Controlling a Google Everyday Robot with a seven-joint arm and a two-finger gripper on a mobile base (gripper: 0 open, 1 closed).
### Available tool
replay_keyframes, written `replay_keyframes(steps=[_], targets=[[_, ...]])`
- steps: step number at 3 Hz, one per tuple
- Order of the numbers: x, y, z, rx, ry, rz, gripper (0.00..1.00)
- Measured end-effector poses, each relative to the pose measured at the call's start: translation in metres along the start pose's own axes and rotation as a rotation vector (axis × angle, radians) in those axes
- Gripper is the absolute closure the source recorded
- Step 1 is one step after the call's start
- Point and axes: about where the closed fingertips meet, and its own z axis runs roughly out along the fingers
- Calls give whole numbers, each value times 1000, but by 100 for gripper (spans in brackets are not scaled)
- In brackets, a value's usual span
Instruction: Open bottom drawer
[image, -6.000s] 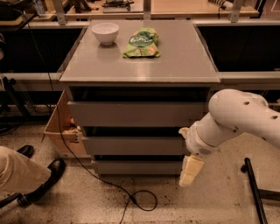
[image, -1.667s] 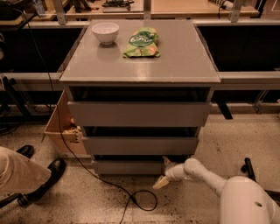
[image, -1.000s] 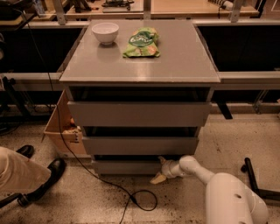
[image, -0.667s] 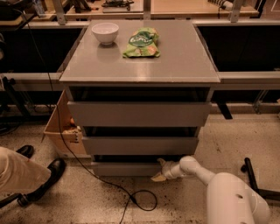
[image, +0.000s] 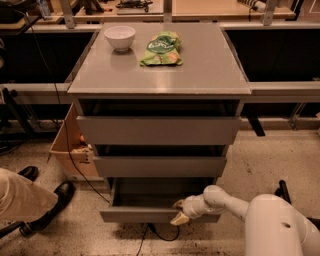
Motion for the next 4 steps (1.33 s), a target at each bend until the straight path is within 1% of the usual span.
replay_keyframes(steps=[1,2,3,4], targets=[[-4,53,8,-119,0,13,16],[-18,102,10,-245,-3,28,0],[-25,125,11,-308,-1,37,0],[-30,135,8,-344,10,36,18]])
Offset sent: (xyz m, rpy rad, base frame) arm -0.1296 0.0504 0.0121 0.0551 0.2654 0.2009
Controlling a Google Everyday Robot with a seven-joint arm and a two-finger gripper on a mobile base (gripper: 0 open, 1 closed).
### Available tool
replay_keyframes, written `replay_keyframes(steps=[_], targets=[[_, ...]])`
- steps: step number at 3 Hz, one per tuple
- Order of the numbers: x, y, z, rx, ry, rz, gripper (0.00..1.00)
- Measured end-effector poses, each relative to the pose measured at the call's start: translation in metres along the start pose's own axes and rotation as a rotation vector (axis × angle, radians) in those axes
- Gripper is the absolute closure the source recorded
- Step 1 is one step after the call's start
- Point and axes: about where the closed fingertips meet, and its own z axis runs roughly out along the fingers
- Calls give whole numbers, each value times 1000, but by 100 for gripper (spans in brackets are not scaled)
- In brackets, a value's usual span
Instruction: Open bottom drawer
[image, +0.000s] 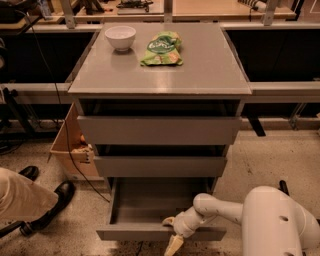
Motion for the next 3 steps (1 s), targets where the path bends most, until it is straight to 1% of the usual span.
replay_keyframes(steps=[2,3], targets=[[-1,13,0,-47,27,4,65],[-3,9,-6,-60,46,-1,96]])
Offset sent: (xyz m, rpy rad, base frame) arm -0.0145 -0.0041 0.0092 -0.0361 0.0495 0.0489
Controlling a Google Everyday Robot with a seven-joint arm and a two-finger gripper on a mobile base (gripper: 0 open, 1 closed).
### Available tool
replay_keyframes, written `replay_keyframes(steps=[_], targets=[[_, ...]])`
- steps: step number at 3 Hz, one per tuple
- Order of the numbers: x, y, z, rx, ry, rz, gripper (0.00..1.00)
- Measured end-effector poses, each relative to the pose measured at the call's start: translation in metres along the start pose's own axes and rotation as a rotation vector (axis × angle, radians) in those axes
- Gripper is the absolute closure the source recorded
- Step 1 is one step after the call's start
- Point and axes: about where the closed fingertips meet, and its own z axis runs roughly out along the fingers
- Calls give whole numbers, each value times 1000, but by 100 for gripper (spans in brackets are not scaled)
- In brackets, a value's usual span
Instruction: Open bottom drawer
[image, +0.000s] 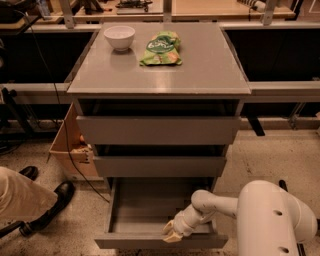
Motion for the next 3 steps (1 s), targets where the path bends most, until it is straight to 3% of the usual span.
replay_keyframes(steps=[1,2,3], targets=[[0,-1,-1,-4,3,-1,100],[-3,-10,-23,-41,35,4,82],[-4,-29,-60,-86,82,26,84]])
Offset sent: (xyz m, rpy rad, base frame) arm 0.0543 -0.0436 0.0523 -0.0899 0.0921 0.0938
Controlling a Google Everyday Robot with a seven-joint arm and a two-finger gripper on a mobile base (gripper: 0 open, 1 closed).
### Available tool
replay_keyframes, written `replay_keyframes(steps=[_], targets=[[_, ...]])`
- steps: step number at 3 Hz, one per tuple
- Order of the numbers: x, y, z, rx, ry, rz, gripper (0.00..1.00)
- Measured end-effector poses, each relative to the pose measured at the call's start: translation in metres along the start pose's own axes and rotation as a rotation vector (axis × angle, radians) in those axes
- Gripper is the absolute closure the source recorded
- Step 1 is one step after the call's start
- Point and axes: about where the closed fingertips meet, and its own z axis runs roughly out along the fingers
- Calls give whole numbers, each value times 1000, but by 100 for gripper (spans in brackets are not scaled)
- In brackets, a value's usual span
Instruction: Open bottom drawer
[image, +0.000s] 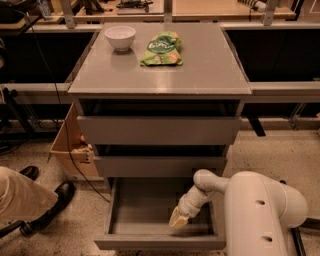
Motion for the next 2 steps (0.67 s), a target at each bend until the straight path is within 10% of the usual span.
replay_keyframes(steps=[2], targets=[[17,-17,-18,56,-96,82,100]])
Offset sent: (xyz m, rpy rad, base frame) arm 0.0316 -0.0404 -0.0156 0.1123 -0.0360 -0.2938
